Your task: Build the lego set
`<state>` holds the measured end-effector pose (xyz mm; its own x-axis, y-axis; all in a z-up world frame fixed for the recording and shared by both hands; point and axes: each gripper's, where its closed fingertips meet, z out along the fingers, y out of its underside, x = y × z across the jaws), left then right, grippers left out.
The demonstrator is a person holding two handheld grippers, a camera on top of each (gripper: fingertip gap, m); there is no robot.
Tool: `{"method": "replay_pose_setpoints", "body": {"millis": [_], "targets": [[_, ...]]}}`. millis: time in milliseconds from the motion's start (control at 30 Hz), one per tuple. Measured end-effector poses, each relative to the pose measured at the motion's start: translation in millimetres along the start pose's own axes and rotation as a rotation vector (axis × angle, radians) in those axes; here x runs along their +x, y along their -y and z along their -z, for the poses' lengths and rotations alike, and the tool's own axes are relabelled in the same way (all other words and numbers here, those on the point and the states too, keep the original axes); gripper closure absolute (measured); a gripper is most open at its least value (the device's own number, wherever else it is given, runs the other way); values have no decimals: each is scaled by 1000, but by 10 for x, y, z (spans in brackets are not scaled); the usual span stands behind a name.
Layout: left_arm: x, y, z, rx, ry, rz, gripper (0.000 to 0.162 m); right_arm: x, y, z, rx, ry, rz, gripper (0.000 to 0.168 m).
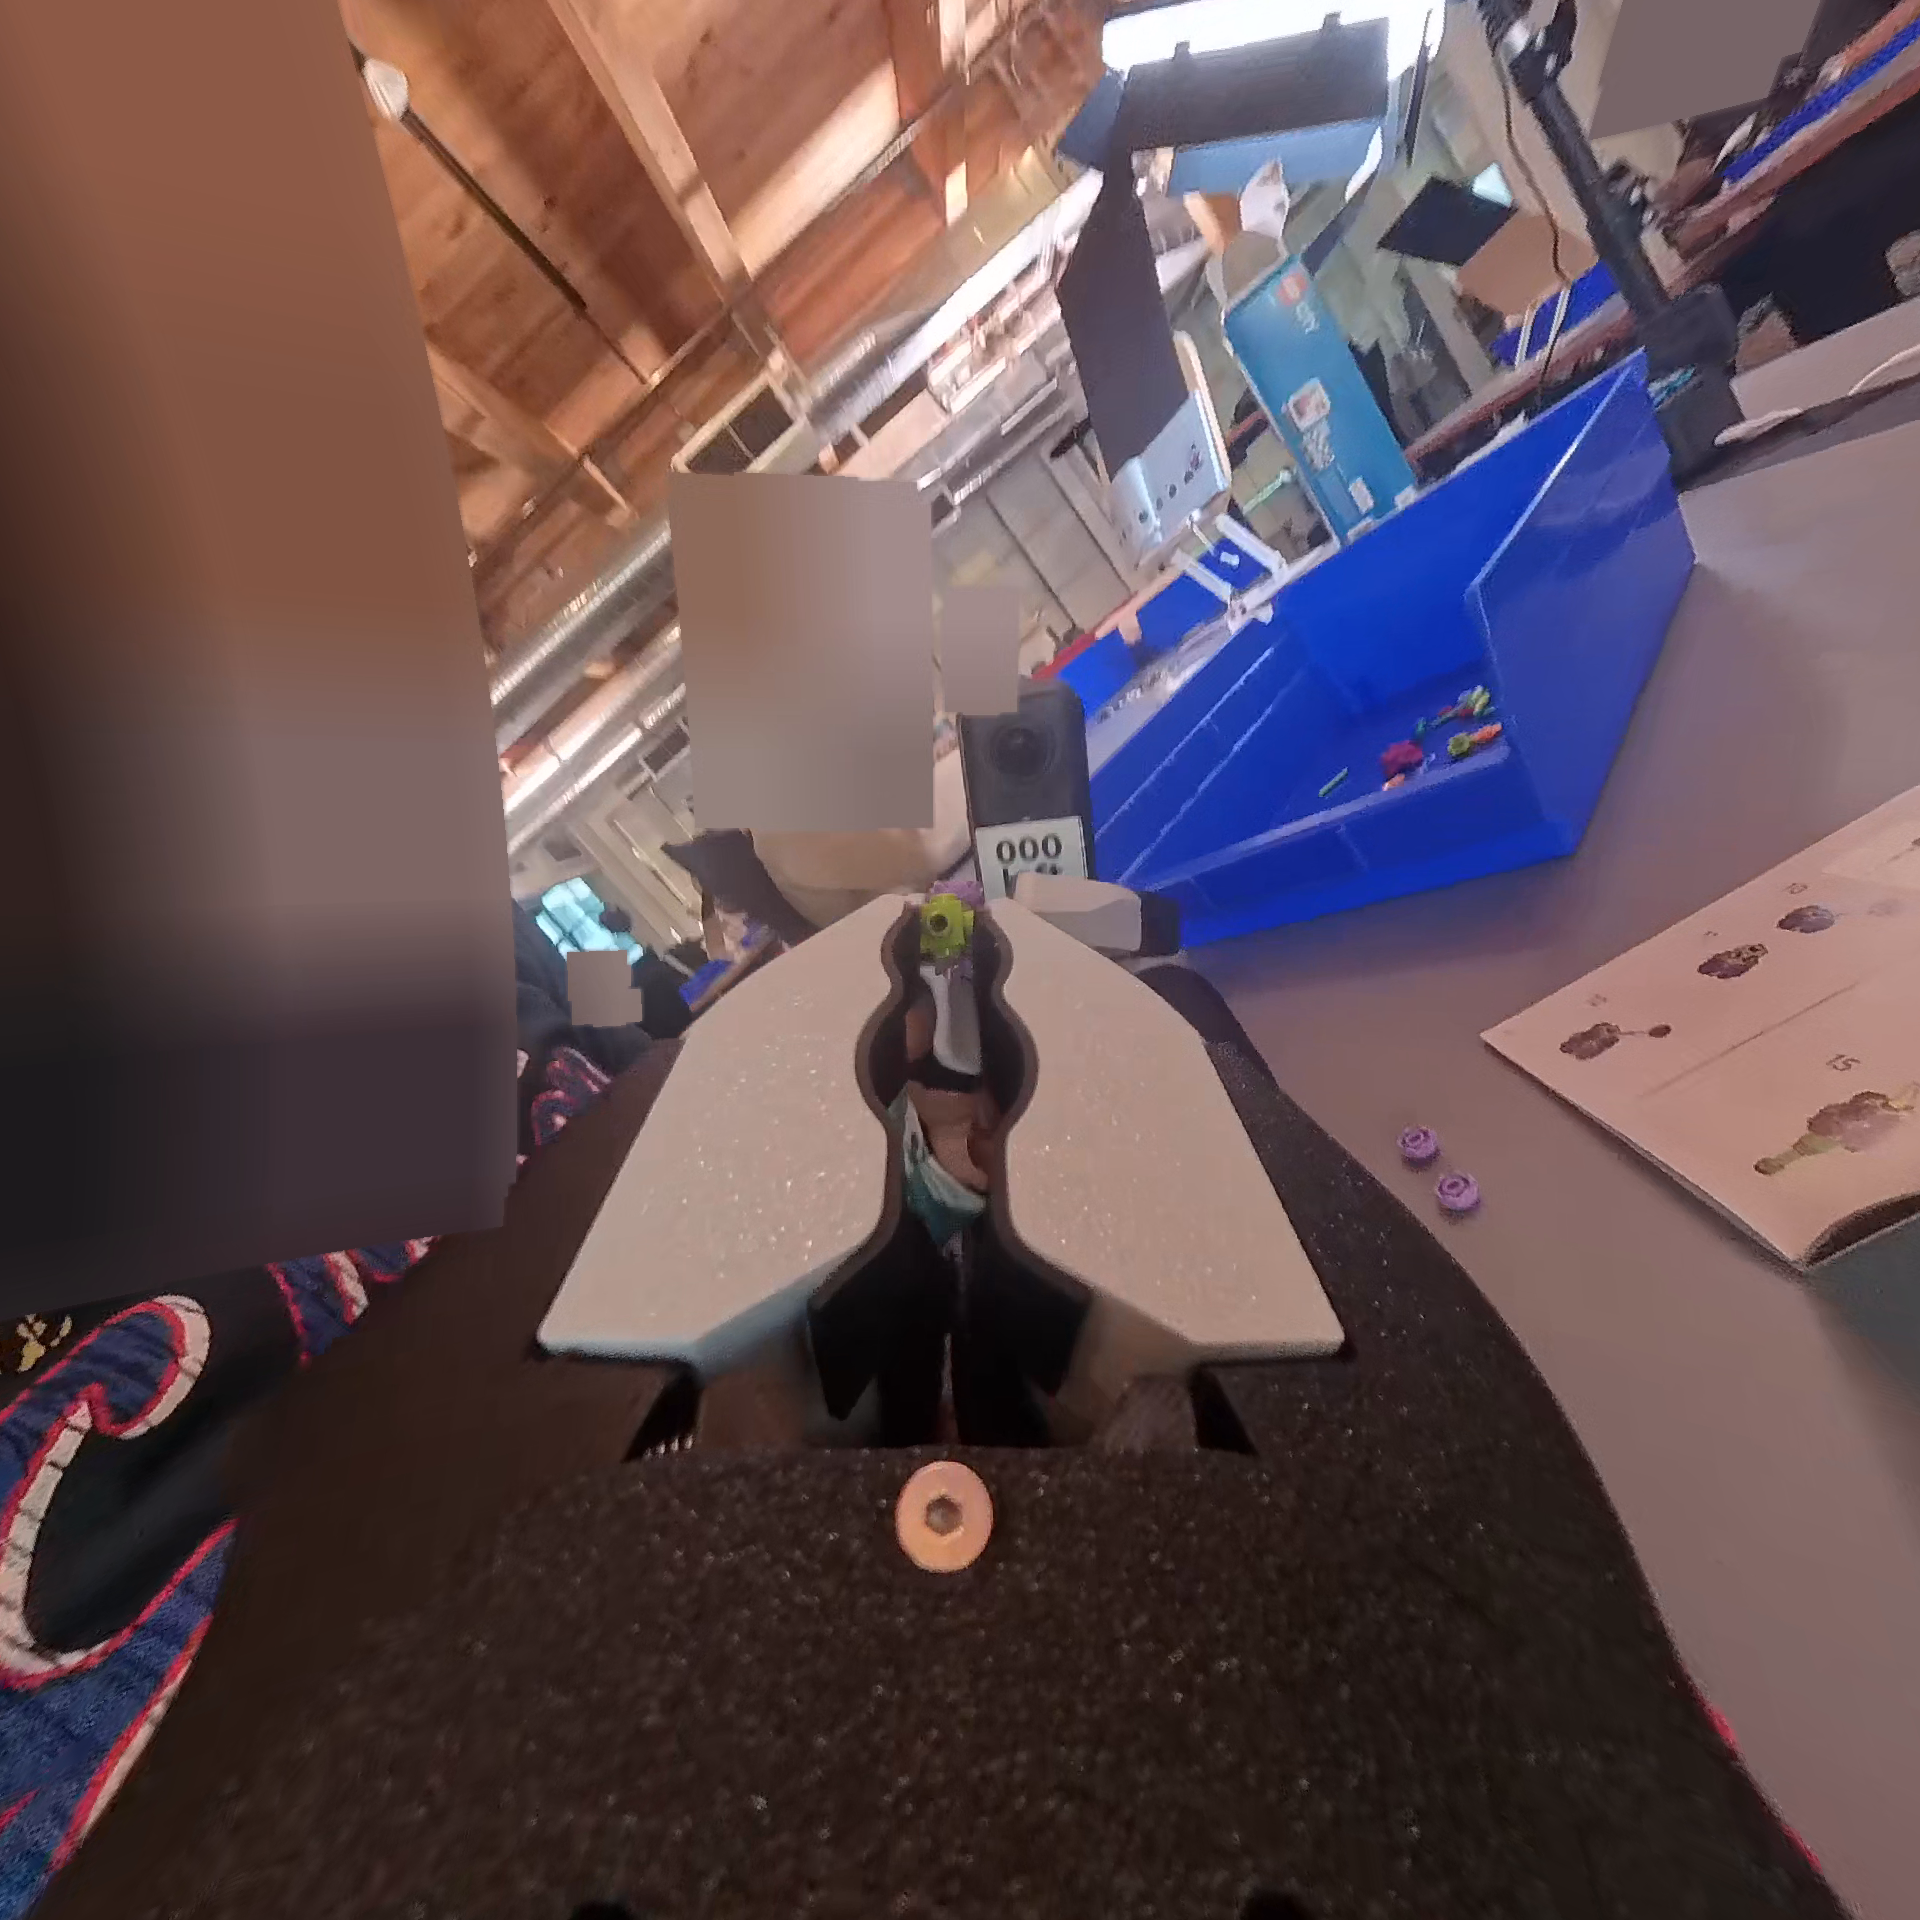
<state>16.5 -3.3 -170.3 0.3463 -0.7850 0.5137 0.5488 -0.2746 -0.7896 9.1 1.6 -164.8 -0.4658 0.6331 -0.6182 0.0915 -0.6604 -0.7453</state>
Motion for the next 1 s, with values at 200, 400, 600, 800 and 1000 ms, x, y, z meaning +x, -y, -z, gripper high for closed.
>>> {"method": "replay_pose_setpoints", "body": {"millis": [200,400,600,800,1000], "targets": [[-22,105,10,154,44,6,144,22,92,-65,215,12,-36,158],[-58,209,30,361,73,12,144,66,175,-118,422,18,-99,159],[-50,296,90,452,113,-91,144,63,215,-214,497,6,-156,158],[-42,340,135,490,139,-131,144,66,207,-262,530,12,-159,158],[-63,305,114,485,150,-114,144,89,198,-227,584,11,-161,158]]}}
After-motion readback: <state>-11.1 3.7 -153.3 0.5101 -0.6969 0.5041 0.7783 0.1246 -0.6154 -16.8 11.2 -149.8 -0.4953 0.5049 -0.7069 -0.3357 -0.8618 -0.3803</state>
